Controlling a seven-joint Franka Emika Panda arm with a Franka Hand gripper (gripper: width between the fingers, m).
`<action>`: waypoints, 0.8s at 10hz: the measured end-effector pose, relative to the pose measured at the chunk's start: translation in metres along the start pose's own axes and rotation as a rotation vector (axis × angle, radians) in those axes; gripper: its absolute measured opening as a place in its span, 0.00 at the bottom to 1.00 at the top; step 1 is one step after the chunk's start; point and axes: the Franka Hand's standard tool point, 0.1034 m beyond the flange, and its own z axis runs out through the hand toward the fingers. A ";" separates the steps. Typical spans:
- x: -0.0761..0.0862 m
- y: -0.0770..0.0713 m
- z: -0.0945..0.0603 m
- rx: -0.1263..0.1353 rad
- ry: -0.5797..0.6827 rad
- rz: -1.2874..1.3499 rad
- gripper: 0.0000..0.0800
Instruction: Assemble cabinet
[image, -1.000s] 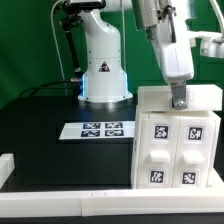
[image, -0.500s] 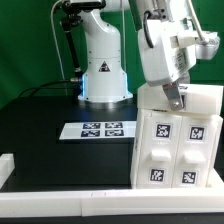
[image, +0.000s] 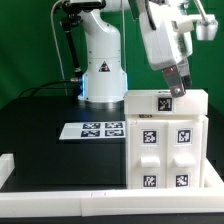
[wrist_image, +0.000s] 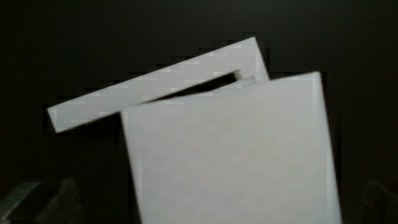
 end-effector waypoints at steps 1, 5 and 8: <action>0.000 0.001 0.002 -0.003 0.001 -0.018 1.00; -0.006 -0.008 -0.004 -0.109 -0.003 -0.481 1.00; -0.008 -0.010 -0.008 -0.131 -0.031 -0.815 1.00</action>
Offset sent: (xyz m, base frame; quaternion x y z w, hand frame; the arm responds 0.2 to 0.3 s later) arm 0.0153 -0.0064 0.0145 -0.0759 0.0390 -0.3864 0.9184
